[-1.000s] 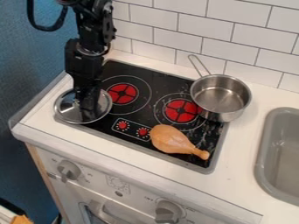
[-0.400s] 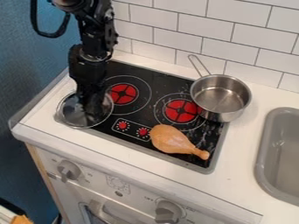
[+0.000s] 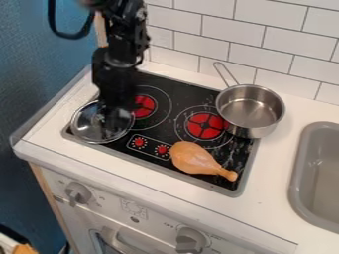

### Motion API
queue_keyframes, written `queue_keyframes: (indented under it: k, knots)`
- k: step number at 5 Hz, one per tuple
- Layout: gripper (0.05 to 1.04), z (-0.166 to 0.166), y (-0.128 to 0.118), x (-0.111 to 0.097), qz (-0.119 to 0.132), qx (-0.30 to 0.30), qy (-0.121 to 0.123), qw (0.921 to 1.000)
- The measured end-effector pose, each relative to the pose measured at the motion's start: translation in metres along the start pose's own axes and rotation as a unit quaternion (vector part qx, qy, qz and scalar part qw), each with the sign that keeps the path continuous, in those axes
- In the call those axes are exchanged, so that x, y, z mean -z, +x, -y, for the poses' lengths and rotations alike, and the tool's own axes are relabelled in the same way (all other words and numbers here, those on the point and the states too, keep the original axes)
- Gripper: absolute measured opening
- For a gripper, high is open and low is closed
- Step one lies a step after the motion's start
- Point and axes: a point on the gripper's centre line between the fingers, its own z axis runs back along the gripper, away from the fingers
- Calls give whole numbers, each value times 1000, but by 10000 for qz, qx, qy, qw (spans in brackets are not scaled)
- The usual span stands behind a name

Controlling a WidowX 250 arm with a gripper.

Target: Open the pan lid

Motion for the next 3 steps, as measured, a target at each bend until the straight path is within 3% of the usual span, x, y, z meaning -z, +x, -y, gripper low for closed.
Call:
queue_keyframes:
  k: [1, 2, 3]
  knots:
    - [1001, 5, 4, -28, -48, -192, -248, 9995]
    - [1000, 11, 5, -58, 54, -242, -552, 9982]
    - [1000, 11, 1, -65, 318, -143, -531, 9980]
